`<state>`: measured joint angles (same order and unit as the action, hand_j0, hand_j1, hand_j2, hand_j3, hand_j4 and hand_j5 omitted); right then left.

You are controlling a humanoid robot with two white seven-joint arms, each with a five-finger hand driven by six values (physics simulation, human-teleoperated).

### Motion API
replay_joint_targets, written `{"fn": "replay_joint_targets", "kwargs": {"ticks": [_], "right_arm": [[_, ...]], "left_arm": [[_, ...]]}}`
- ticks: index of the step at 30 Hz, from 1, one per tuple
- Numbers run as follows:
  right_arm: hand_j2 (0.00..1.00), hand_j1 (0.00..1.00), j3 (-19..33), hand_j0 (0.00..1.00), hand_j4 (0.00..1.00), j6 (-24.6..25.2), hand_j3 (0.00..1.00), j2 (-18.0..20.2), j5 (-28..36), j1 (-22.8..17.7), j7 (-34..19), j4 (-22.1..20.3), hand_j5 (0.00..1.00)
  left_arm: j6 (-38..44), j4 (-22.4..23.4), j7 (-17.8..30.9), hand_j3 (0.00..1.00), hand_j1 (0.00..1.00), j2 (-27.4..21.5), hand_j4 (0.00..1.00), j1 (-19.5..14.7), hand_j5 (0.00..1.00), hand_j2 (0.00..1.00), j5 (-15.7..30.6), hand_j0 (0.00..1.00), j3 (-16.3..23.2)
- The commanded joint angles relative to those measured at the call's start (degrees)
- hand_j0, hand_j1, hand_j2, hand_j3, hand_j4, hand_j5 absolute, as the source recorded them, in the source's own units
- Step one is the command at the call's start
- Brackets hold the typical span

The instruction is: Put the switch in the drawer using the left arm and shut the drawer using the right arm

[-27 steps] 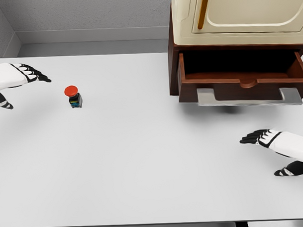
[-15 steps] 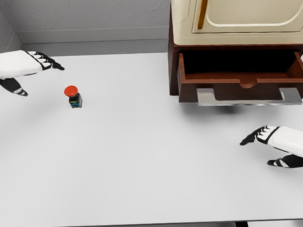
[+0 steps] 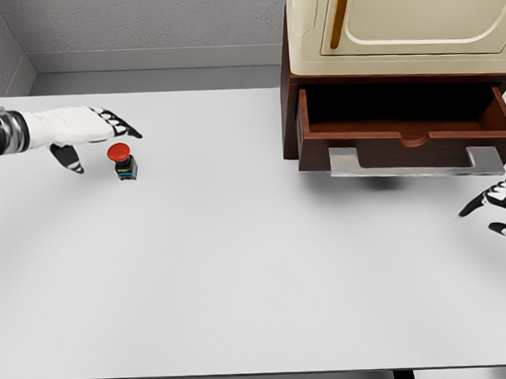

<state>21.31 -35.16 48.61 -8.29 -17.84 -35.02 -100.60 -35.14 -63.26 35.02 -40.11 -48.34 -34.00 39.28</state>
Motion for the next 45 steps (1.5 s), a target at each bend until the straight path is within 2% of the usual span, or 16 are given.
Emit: {"fn": "replay_joint_targets", "kwargs": {"ticks": [1, 6, 9, 13, 19, 21, 25, 29, 39, 45], "right_arm": [[0.61, 0.61, 0.49, 0.61, 0.61, 0.16, 0.61, -0.27, 0.47, 0.0, 0.02, -0.04, 0.61], [0.6, 0.6, 0.66, 0.6, 0.6, 0.16, 0.6, -0.09, 0.47, -3.08, 0.02, -0.04, 0.6], [0.59, 0.59, 6.37, 0.59, 0.59, 0.16, 0.59, -0.27, 0.74, -6.76, 0.02, -0.04, 0.59], [0.59, 0.59, 6.38, 0.59, 0.59, 0.16, 0.59, -0.01, 0.74, -8.35, 0.02, -0.04, 0.59], [0.6, 0.6, 6.2, 0.6, 0.6, 0.16, 0.6, 0.78, 0.91, -8.17, 0.02, -0.12, 0.6], [0.59, 0.59, 5.85, 0.59, 0.59, 0.16, 0.59, 2.28, 1.09, -8.0, 0.02, -0.12, 0.59], [0.59, 0.59, 5.94, 0.59, 0.59, 0.16, 0.59, 5.62, 4.42, -7.82, 0.02, -0.12, 0.59], [0.59, 0.59, 5.94, 0.59, 0.59, 0.16, 0.59, 6.93, 5.22, -7.73, 0.02, -0.12, 0.59], [0.56, 0.56, 3.39, 0.56, 0.56, 0.16, 0.56, 7.55, 5.66, -5.54, 0.02, -0.12, 0.56], [0.61, 0.61, 3.39, 0.61, 0.61, 0.16, 0.61, 7.55, 5.66, -5.45, 0.02, -0.12, 0.61]], "left_arm": [[0.14, 1.04, -0.02, 1.0, 1.0, 1.27, 1.0, 0.0, 1.0, 1.0, -0.54, 1.0, 0.53], [0.14, 0.95, -0.02, 1.0, 1.0, 1.27, 1.0, 0.0, 1.0, 1.0, -0.19, 1.0, 0.45], [0.14, 0.86, -0.02, 0.95, 0.95, 1.27, 0.95, -0.09, 0.95, 0.95, -0.01, 0.95, 0.53], [0.14, 0.68, -0.02, 0.94, 0.94, 1.09, 0.94, -0.18, 0.94, 0.94, 1.83, 0.94, 0.45], [0.14, 0.6, -0.02, 0.94, 0.94, 1.09, 0.94, -0.18, 0.94, 0.94, 2.54, 0.94, 0.45], [0.14, 0.68, -0.02, 0.88, 0.88, 1.0, 0.88, -0.09, 0.88, 0.88, 2.54, 0.88, 0.45], [0.14, 0.6, -0.02, 0.84, 0.84, 1.18, 0.84, 0.0, 0.84, 0.84, 2.54, 0.84, 1.59], [0.14, 0.6, -0.02, 0.75, 0.75, 1.18, 0.75, 0.09, 0.75, 0.75, 2.54, 0.75, 2.29], [0.14, 0.95, -0.02, 0.74, 0.74, 1.0, 0.74, -0.18, 0.74, 0.74, 2.27, 0.74, 2.12], [0.14, 0.68, -0.02, 0.55, 0.55, 1.09, 0.55, -0.18, 0.55, 0.55, 2.36, 0.55, 2.2]]}}
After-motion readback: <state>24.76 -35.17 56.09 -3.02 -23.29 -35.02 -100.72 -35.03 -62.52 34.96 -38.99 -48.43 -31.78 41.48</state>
